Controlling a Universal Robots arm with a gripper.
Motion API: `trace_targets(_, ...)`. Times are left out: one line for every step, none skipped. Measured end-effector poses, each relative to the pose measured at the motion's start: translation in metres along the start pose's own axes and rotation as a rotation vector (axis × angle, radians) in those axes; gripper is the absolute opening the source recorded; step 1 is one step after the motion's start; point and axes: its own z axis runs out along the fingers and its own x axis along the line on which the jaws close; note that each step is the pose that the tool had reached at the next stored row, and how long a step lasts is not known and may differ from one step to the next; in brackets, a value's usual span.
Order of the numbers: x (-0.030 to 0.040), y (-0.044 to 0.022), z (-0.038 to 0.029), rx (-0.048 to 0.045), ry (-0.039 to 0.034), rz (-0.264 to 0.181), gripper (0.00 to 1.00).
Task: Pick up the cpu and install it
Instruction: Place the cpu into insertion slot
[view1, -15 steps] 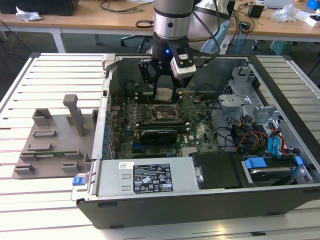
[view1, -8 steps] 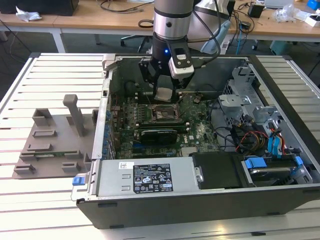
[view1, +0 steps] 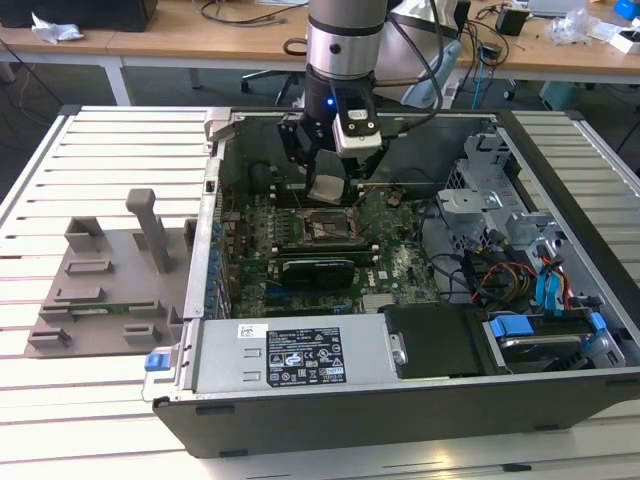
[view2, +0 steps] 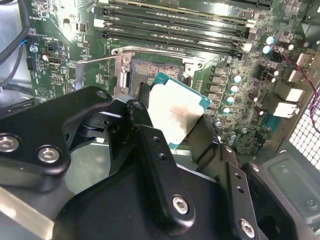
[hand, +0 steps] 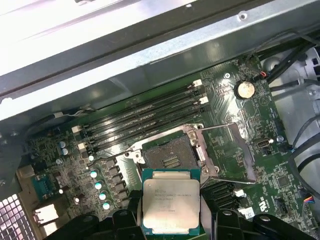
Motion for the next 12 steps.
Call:
trace_targets(0.0000,0.0000,0.0000,0.0000,0.0002,0.010,0.55)
trace_targets(0.0000,0.0000,0.0000,0.0000,0.0006,0.023,0.55)
trace_targets(0.0000,0.0000,0.0000,0.0000,0.0008,0.029,0.55)
trace_targets(0.0000,0.0000,0.0000,0.0000,0.0009,0.035,0.55)
trace_targets(0.0000,0.0000,0.0000,0.0000,0.0011,0.045,0.55)
trace_targets(0.0000,0.0000,0.0000,0.0001,0.0013,0.051,0.55)
trace_targets(0.0000,0.0000,0.0000,0.0001,0.0015,0.059,0.55)
trace_targets(0.0000,0.0000,0.0000,0.0000,0.0017,0.065,0.55)
trace_targets(0.0000,0.0000,0.0000,0.0001,0.0019,0.074,0.55)
trace_targets(0.0000,0.0000,0.0000,0.0001,0.0021,0.080,0.55)
trace_targets(0.0000,0.0000,0.0000,0.0001,0.0022,0.086,0.55)
trace_targets(0.0000,0.0000,0.0001,0.0001,0.0024,0.093,0.55)
